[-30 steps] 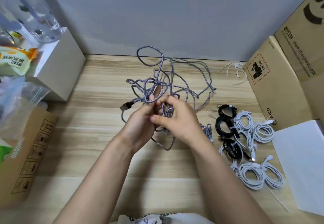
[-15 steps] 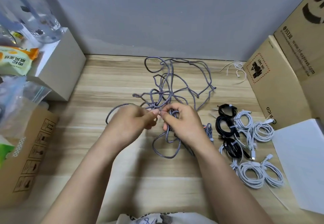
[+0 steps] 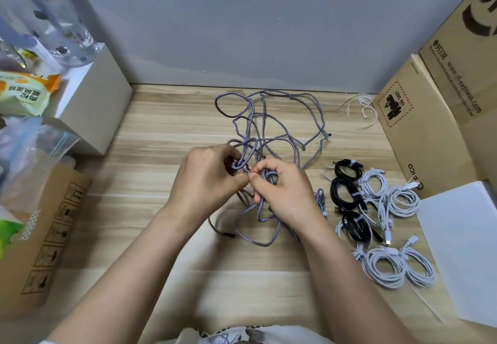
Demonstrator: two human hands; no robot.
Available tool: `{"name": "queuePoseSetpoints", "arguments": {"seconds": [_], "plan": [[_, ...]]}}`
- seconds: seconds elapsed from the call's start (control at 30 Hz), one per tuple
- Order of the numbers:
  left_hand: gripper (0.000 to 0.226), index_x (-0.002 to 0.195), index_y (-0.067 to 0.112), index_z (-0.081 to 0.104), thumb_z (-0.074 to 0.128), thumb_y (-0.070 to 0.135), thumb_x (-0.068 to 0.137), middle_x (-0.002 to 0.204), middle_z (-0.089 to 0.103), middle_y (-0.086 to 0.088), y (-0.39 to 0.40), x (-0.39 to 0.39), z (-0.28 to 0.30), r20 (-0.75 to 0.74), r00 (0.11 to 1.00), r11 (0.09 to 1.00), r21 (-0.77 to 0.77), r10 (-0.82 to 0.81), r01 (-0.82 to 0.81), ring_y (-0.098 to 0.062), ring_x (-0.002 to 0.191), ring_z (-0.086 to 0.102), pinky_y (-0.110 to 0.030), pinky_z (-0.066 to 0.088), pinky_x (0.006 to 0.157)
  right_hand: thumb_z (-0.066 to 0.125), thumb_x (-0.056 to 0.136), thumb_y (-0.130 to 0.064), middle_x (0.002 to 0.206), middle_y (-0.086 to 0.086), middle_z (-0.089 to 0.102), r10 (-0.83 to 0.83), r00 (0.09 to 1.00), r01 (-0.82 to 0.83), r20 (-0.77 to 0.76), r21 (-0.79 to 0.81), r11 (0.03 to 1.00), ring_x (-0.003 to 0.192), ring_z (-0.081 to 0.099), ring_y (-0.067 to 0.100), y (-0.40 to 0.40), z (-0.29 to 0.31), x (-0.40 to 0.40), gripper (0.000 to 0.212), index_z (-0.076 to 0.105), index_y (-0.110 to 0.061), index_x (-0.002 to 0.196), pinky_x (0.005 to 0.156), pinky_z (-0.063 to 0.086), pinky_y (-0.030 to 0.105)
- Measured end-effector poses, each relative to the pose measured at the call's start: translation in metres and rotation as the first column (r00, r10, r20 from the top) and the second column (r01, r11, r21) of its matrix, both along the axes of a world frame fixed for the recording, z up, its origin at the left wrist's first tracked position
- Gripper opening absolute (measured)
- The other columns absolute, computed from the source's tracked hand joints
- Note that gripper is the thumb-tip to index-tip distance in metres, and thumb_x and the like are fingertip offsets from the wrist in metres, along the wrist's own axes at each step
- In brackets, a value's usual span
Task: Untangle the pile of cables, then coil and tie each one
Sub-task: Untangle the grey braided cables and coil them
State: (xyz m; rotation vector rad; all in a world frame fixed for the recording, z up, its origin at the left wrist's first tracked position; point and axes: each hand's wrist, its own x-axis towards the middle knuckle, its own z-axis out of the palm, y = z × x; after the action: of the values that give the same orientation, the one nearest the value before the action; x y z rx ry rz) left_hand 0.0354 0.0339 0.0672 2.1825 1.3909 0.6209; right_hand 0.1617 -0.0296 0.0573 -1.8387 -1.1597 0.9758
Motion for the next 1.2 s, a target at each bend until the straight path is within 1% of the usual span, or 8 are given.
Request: {"name": "queuePoseSetpoints", "arguments": {"seconds": [0.13,0.33,0.43,0.6,0.73,0.83,1.0,1.2], "plan": [[0.025,0.068,0.008,0.062,0.053,0.030,0.061,0.051,0.054,-0.011,0.023,-0.020,-0.004,0.038,0.986,0.987,-0.027,0.160,-0.159,-0.035,0.062,0.058,-0.034,0.042,0.056,0.061,0.084,-0.019,0.042,-0.006,0.056,-0.119,0.993,0.119,0.008,0.003,0.993,0.040,0.048,0.011,-0.004,0.003,0.014,0.018,0.061,-0.026,0.067,0.050,0.038,0.027],[0.019,0.081,0.017,0.064,0.055,0.000,0.084,0.066,0.071,0.006,0.059,-0.047,-0.031,0.374,0.880,0.882,-0.461,0.291,-0.096,-0.011,0.064,0.068,-0.030,0.057,0.070,0.061,0.086,-0.008,0.041,-0.004,0.053,-0.140,0.980,0.146,-0.141,0.027,0.989,0.029,0.030,0.003,-0.007,0.013,0.025,0.021,0.061,-0.020,0.068,0.036,0.023,0.011],[0.015,0.098,0.019,0.057,0.054,0.007,0.089,0.084,0.071,0.005,0.077,-0.053,-0.043,0.403,0.828,0.891,-0.391,0.390,-0.230,-0.018,0.082,0.067,-0.041,0.052,0.085,0.061,0.087,-0.009,0.045,0.000,0.055,-0.126,0.972,0.133,-0.196,0.022,0.991,0.029,0.028,0.003,-0.007,0.015,0.021,0.018,0.062,-0.019,0.072,0.034,0.024,0.012],[0.075,0.145,0.002,0.022,0.062,0.001,0.081,0.144,0.031,-0.021,0.086,-0.053,-0.043,0.061,0.890,0.892,-0.028,0.452,-0.451,-0.033,0.136,0.027,-0.036,0.018,0.113,0.058,0.088,-0.003,0.051,0.008,0.053,-0.125,0.951,0.148,-0.282,0.062,0.987,0.030,0.039,0.000,-0.009,0.020,0.015,0.008,0.062,-0.007,0.082,0.039,0.027,0.005],[0.054,0.128,0.006,0.049,0.057,0.010,0.075,0.129,0.050,-0.011,0.051,-0.030,-0.037,0.144,0.988,0.982,0.171,0.051,-0.076,-0.024,0.121,0.046,-0.024,0.030,0.103,0.061,0.088,-0.010,0.044,-0.003,0.056,-0.119,0.953,0.150,-0.279,0.095,0.984,0.042,0.037,0.009,-0.007,0.015,0.015,0.016,0.061,-0.018,0.075,0.044,0.029,0.018],[0.036,0.119,0.007,0.058,0.067,0.015,0.084,0.109,0.060,0.004,0.027,-0.009,-0.047,0.243,0.953,0.972,-0.102,-0.183,0.213,-0.006,0.100,0.056,-0.002,0.034,0.082,0.060,0.089,-0.010,0.046,-0.003,0.056,-0.068,0.945,0.117,-0.319,0.137,0.984,0.057,0.042,0.021,-0.006,0.016,0.011,0.017,0.061,-0.021,0.076,0.057,0.034,0.028],[0.011,0.091,0.015,0.064,0.056,0.022,0.094,0.080,0.065,0.005,0.025,-0.005,-0.089,0.117,0.983,0.931,-0.324,-0.139,0.170,0.002,0.073,0.059,-0.015,0.043,0.068,0.059,0.089,-0.007,0.047,-0.004,0.054,0.042,0.885,0.122,-0.464,0.319,0.940,0.053,0.049,0.013,-0.009,0.031,0.009,0.011,0.059,-0.016,0.082,0.059,0.043,0.016],[0.021,0.081,0.012,0.062,0.049,0.006,0.096,0.074,0.063,0.001,0.042,-0.025,-0.097,0.297,0.951,0.872,-0.484,0.082,0.076,0.010,0.061,0.056,-0.005,0.040,0.065,0.056,0.077,-0.012,0.044,-0.005,0.050,-0.065,0.792,0.353,-0.607,0.368,0.861,0.043,0.046,0.004,-0.012,0.037,0.018,0.005,0.056,-0.013,0.081,0.053,0.042,0.013]]}}
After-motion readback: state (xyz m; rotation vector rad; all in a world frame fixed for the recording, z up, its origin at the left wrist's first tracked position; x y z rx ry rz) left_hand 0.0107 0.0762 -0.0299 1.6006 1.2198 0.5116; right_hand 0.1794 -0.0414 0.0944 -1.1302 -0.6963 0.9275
